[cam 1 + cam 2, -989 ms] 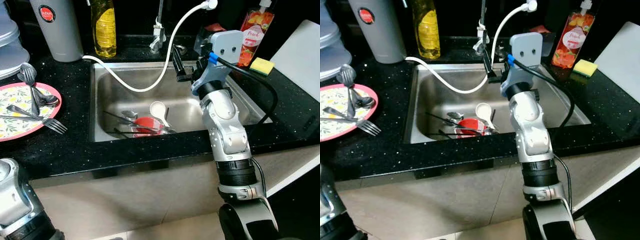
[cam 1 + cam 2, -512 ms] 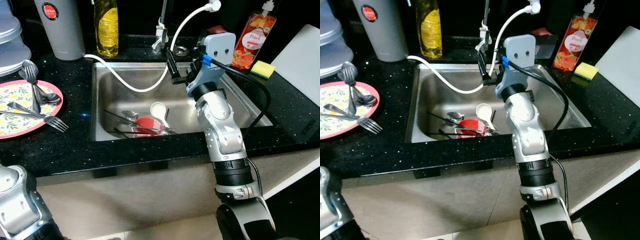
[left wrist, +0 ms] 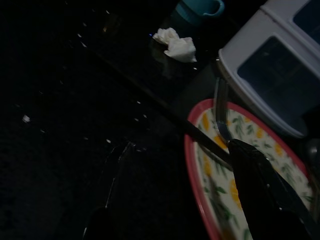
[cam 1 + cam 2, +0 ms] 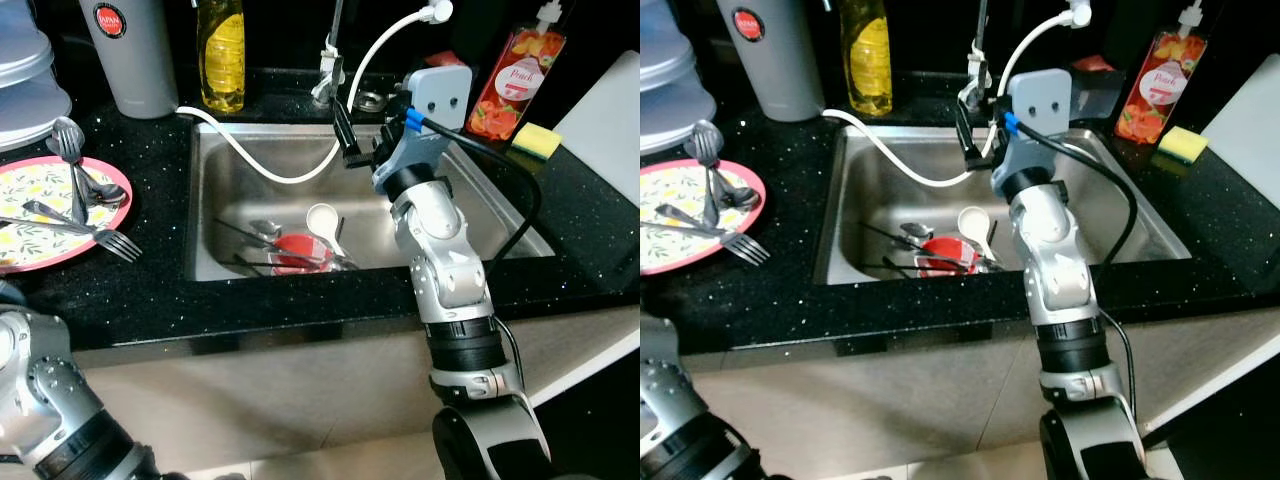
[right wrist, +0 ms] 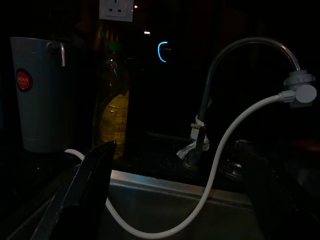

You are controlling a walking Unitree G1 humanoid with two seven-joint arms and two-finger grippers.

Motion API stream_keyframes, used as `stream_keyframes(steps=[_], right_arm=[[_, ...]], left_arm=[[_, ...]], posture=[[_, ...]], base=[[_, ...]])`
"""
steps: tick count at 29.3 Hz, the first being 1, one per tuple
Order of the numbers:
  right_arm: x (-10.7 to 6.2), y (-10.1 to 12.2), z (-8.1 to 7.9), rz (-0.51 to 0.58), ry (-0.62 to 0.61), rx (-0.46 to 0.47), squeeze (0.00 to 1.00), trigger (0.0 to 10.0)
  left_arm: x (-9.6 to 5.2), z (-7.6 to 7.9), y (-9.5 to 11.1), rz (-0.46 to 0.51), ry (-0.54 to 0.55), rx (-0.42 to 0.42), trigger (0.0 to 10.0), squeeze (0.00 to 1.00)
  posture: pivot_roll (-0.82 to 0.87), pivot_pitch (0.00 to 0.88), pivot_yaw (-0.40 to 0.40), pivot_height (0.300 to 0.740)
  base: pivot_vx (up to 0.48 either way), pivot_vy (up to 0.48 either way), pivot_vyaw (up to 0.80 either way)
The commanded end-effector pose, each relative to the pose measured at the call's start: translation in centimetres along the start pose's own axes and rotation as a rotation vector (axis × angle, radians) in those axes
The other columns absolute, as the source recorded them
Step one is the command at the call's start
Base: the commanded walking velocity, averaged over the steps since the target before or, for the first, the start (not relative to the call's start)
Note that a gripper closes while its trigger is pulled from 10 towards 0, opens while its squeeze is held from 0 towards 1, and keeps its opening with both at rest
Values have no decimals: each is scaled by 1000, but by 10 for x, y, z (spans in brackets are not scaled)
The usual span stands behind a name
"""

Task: Kitchen organization

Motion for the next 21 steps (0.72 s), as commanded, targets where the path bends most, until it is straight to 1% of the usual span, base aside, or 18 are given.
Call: stream_keyframes(steps=[1, 2, 3, 4, 5, 6, 7, 9, 12, 15, 18, 20, 21], right_arm=[[0, -2, 0, -4, 4, 6, 0, 10000], [0, -1, -1, -3, 6, 8, 0, 10000], [0, -1, -1, -3, 6, 8, 0, 10000], [1, -1, -2, -3, 11, 10, 0, 10000], [1, -1, -2, -3, 11, 10, 0, 10000], [1, -1, -3, -3, 15, 10, 0, 10000], [1, -1, -3, -3, 15, 10, 0, 10000], [0, -1, -3, -5, 16, 8, 0, 10000], [0, -1, -2, -9, 14, 7, 0, 10000], [-2, -3, -2, -13, 12, 8, 0, 10000], [-2, -3, -2, -14, 12, 9, 0, 10000], [-3, -3, -2, -15, 10, 10, 0, 10000], [-3, -3, -2, -15, 10, 10, 0, 10000]], left_arm=[[-2, -12, -16, -78, 54, -36, 10000, 0], [-2, -15, -18, -91, 72, -81, 10000, 0], [-2, -15, -18, -91, 72, -81, 10000, 0], [-1, -17, -19, -107, 82, -119, 10000, 0], [-1, -17, -19, -107, 82, -119, 10000, 0], [1, -19, -20, -118, 89, -148, 10000, 0], [1, -19, -20, -118, 89, -148, 10000, 0], [6, -22, -20, -119, 104, -186, 10000, 0], [12, -23, -16, -110, 113, -202, 10000, 0], [21, -19, -14, -108, 116, -210, 10000, 0], [23, -15, -14, -108, 108, -216, 10000, 0], [27, -4, -14, -119, 85, -229, 10000, 0], [27, -4, -14, -119, 85, -229, 10000, 0]], posture=[[83, 0, -95, 740], [83, 0, -98, 740], [83, 0, -98, 740], [80, 0, -99, 740], [80, 0, -99, 740], [77, 0, -99, 740], [77, 0, -99, 740], [73, 0, -99, 740], [74, 0, -99, 740], [75, 0, -101, 740], [74, 0, -100, 740], [67, 0, -92, 740], [67, 0, -92, 740]], base=[[0, 0, 0], [0, 0, 0], [0, 0, 0], [0, 0, 0], [0, 0, 0], [0, 0, 0], [0, 0, 0], [0, 0, 0], [0, 0, 0], [0, 0, 0], [0, 0, 0], [0, 0, 0], [0, 0, 0]])
Point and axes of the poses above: a point about 5 cm out from each wrist's last joint towards the gripper, its own x axis pointing out of the wrist towards the gripper, its own y axis along the axis of the wrist's last joint, z = x × y, the point moved 2 cm from there along x, pointing out of the wrist towards the gripper, and after that the axes turned 3 degrees about -x, right-handed, at the moved point
